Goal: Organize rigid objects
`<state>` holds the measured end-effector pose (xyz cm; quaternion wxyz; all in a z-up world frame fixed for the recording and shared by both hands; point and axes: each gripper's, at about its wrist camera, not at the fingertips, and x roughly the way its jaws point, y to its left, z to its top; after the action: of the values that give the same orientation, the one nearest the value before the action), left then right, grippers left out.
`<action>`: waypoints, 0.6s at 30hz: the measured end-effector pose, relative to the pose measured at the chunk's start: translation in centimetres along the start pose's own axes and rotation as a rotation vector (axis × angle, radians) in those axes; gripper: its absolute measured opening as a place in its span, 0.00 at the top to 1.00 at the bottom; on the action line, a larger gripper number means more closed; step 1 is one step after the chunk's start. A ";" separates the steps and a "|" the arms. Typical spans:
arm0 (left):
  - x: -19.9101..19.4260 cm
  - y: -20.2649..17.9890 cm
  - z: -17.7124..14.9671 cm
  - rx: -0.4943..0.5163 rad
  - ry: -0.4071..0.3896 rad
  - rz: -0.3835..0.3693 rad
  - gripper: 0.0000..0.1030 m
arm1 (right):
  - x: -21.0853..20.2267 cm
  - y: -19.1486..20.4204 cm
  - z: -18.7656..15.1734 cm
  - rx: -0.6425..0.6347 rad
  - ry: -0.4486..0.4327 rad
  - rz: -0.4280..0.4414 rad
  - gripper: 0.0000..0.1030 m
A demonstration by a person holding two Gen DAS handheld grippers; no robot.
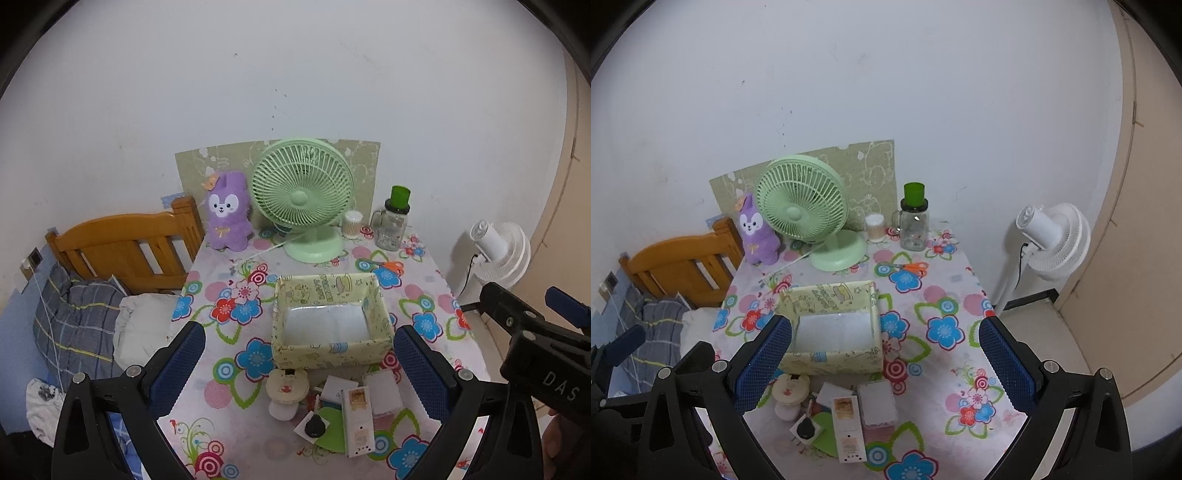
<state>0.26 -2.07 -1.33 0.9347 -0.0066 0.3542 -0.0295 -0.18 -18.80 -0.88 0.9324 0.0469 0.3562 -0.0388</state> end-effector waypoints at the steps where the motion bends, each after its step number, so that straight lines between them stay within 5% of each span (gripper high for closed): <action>1: 0.2 -0.1 -0.2 0.004 0.002 0.000 0.00 | 0.4 -0.1 -0.4 0.000 0.009 0.004 0.01; 18: 6.6 0.3 -5.5 -0.024 0.165 -0.067 0.00 | 6.3 -0.9 -5.8 -0.015 0.057 0.010 0.01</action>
<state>1.58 -2.16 -9.87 0.9006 -0.0272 0.4301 -0.0569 0.62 -19.32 -9.43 0.9224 0.0428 0.3828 -0.0298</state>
